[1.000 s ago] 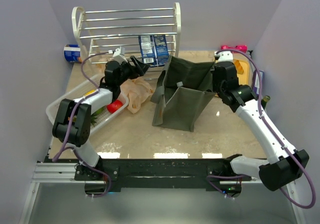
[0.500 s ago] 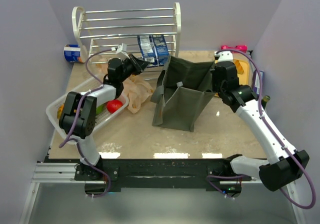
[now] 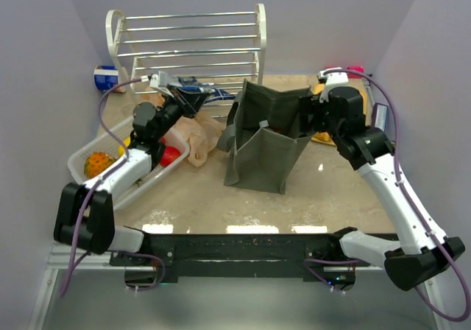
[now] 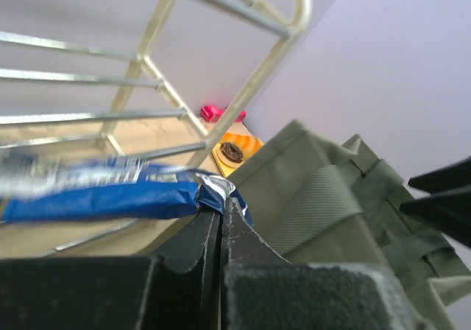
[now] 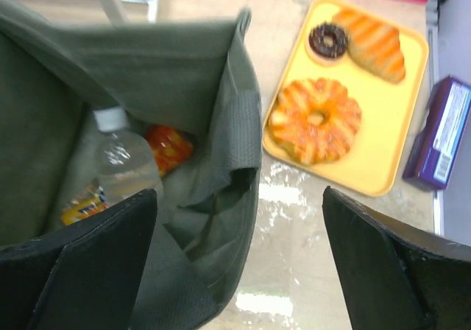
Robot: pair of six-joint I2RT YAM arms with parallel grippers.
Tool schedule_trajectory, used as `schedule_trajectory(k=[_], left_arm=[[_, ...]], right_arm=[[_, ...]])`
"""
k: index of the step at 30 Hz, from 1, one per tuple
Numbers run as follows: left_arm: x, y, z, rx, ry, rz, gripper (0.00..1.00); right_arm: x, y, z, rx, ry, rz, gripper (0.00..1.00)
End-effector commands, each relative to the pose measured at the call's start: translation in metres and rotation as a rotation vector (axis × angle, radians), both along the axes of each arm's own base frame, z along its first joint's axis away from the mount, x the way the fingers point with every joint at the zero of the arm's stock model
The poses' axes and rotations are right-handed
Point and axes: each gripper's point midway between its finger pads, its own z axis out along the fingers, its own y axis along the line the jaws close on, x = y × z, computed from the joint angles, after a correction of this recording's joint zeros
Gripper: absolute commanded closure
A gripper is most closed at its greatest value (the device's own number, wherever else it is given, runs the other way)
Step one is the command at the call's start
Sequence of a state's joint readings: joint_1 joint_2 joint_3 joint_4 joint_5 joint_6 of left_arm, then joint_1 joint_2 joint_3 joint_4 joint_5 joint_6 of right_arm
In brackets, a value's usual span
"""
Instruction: Place the mixed food into the grocery bags and tie them
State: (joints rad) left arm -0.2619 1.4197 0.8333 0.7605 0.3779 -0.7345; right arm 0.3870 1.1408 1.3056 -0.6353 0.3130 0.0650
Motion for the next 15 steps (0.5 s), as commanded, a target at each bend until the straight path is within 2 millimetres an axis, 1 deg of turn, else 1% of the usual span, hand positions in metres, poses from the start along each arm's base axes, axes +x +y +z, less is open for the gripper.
schedule_trajectory(k=[1,2,3,4,5,6,7,8,9,10,11,12,13,15], left_arm=[[-0.023,0.021,0.044,0.123,-0.163,0.075,1.00],[-0.035,0.027,0.060,0.130,-0.200,0.095,1.00],[-0.039,0.033,0.056,0.170,-0.181,0.115,1.00],[-0.041,0.040,0.058,0.182,-0.178,0.154,1.00],[-0.055,0.047,0.075,0.184,-0.214,0.177,1.00],[-0.060,0.051,0.070,0.216,-0.188,0.188,1.00],[-0.067,0.052,0.080,0.221,-0.203,0.185,1.00],[-0.079,0.054,0.094,0.220,-0.232,0.177,1.00],[-0.085,0.052,0.089,0.241,-0.201,0.156,1.00],[-0.095,0.049,0.102,0.239,-0.223,0.121,1.00],[-0.103,0.046,0.108,0.239,-0.228,0.095,1.00],[-0.110,0.044,0.112,0.243,-0.212,0.067,1.00],[-0.118,0.037,0.114,0.249,-0.212,0.010,1.00],[-0.126,0.030,0.116,0.257,-0.176,-0.049,1.00]], right_arm=[[-0.001,0.010,0.067,0.062,-0.164,0.075,0.01],[0.000,0.013,0.073,0.066,-0.179,0.090,0.01],[-0.001,0.015,0.082,0.074,-0.202,0.110,0.01],[0.000,0.021,0.094,0.088,-0.240,0.140,0.01],[-0.002,0.032,0.101,0.116,-0.259,0.200,0.01],[-0.007,0.038,0.110,0.137,-0.285,0.242,0.01],[-0.008,0.045,0.122,0.163,-0.331,0.282,0.01],[-0.016,0.061,0.129,0.164,-0.356,0.399,0.01],[-0.026,0.069,0.139,0.167,-0.393,0.470,0.01],[-0.031,0.079,0.150,0.181,-0.445,0.539,0.01],[-0.040,0.090,0.157,0.193,-0.477,0.623,0.01],[-0.060,0.107,0.165,0.206,-0.513,0.767,0.01],[-0.066,0.115,0.174,0.214,-0.568,0.829,0.01],[-0.084,0.132,0.180,0.224,-0.604,0.960,0.01]])
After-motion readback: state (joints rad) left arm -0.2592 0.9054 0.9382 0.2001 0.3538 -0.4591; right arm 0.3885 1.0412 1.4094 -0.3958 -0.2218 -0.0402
